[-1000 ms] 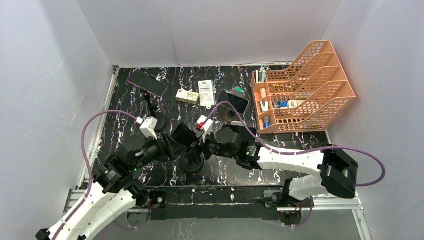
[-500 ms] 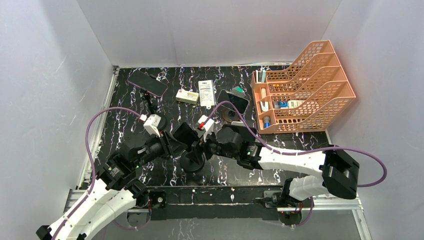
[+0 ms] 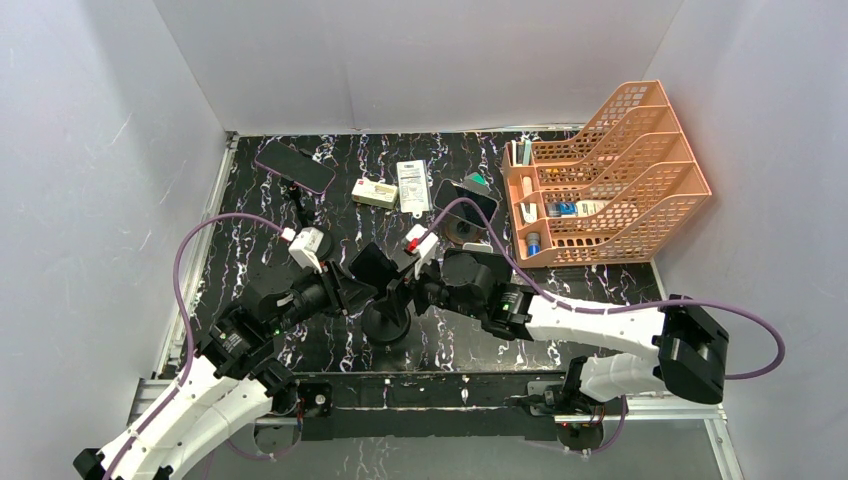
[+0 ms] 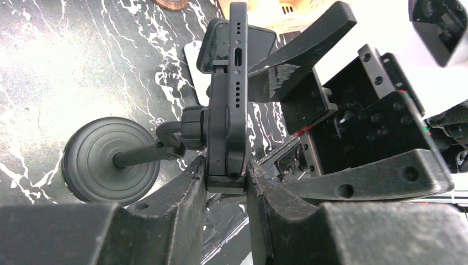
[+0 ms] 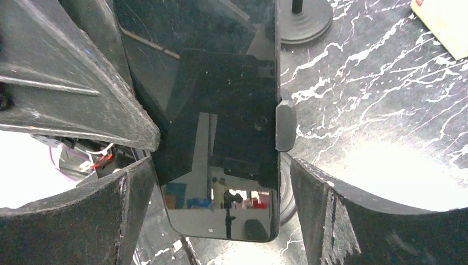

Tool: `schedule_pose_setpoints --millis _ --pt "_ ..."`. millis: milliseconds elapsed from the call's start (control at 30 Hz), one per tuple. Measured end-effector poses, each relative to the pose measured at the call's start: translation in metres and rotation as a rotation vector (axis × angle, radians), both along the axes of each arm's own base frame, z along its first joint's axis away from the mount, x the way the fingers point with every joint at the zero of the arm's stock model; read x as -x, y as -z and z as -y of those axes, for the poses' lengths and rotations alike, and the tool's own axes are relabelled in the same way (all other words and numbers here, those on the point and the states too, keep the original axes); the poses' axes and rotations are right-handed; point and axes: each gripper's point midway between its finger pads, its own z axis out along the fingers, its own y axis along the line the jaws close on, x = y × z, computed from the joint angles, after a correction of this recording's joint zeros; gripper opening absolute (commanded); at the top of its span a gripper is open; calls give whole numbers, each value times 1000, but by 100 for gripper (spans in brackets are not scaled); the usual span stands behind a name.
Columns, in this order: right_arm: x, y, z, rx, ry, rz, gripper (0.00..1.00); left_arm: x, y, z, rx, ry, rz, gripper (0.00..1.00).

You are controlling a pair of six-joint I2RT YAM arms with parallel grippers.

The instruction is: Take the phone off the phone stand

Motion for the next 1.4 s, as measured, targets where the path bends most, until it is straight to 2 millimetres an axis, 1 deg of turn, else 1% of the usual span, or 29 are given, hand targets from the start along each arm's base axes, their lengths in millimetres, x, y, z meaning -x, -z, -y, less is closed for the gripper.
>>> schedule_pose_setpoints --millis 133,333,567,667,800,833,900,967,1000,1067,1133,1300,1400 --pt "-2 -11 2 -47 11 28 99 0 0 0 3 -5 -5 0" --pt "-1 -8 2 -65 -4 60 98 -1 0 0 14 -20 -19 0" --pt "-4 -16 -3 -107 -13 103 93 -1 0 -1 23 -29 -33 0" --pt "-4 -12 -4 -97 -18 108 92 -1 0 -1 25 -33 -36 0" --pt "-4 2 -6 -61 -24 96 91 -1 0 -1 26 -36 -38 0" --pt "-4 5 -7 -53 -24 93 88 -1 0 -1 27 -36 -38 0" --pt "-4 8 -7 -45 -25 90 80 -1 0 -1 27 -37 -39 0" --pt "-2 7 -7 -48 -34 87 77 -1 0 -1 28 -38 -41 0" --pt "-2 7 -8 -47 -36 88 78 -1 1 -1 28 -38 -42 0" --pt "-2 7 -8 -48 -38 86 85 -1 0 -1 30 -40 -44 0" --pt "-2 7 -8 -49 -39 86 89 -1 0 -1 31 -40 -45 0" --pt "-3 6 -8 -52 -33 87 96 -1 0 -1 33 -41 -46 0" --pt "-4 4 -8 -63 -27 93 97 -1 1 -1 33 -41 -46 0"
